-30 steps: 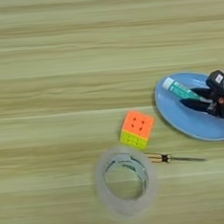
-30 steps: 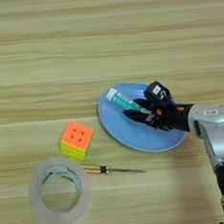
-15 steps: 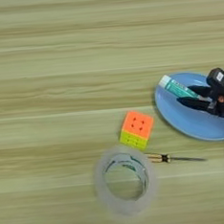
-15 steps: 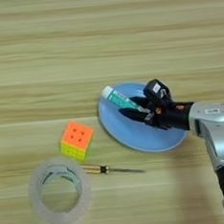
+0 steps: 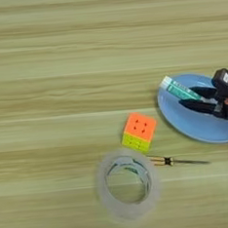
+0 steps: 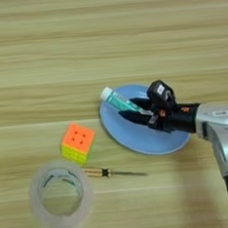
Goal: Move the objects on the table
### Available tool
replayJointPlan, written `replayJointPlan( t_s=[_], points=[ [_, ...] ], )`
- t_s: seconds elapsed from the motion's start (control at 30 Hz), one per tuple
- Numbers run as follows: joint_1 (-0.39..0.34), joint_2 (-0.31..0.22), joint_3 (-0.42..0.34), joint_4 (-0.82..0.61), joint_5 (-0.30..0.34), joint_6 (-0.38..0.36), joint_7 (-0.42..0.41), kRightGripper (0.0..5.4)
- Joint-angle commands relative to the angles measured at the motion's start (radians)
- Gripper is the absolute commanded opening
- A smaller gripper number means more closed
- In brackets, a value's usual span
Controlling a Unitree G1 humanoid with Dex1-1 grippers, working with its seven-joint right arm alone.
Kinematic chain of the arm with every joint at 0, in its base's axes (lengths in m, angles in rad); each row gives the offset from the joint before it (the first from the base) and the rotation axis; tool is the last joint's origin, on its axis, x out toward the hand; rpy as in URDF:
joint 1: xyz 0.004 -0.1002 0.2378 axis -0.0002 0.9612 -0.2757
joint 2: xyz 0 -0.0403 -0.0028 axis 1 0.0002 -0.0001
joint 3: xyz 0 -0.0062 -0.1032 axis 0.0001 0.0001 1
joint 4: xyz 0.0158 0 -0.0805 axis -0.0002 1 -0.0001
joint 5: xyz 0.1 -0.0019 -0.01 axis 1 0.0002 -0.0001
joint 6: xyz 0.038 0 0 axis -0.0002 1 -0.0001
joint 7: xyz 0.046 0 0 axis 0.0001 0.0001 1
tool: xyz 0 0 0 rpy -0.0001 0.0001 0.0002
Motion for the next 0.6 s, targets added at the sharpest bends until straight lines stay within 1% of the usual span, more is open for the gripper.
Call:
replayJointPlan(
  t_s=[0.03,0.43,0.6],
  points=[
    [-0.023,-0.062,-0.034,-0.084,0.033,-0.023,0.009,1.69],
    [0.066,-0.082,-0.041,-0.179,0.083,-0.048,0.127,1.69],
    [0.093,-0.089,-0.036,-0.202,0.092,-0.048,0.158,1.69]
  ],
)
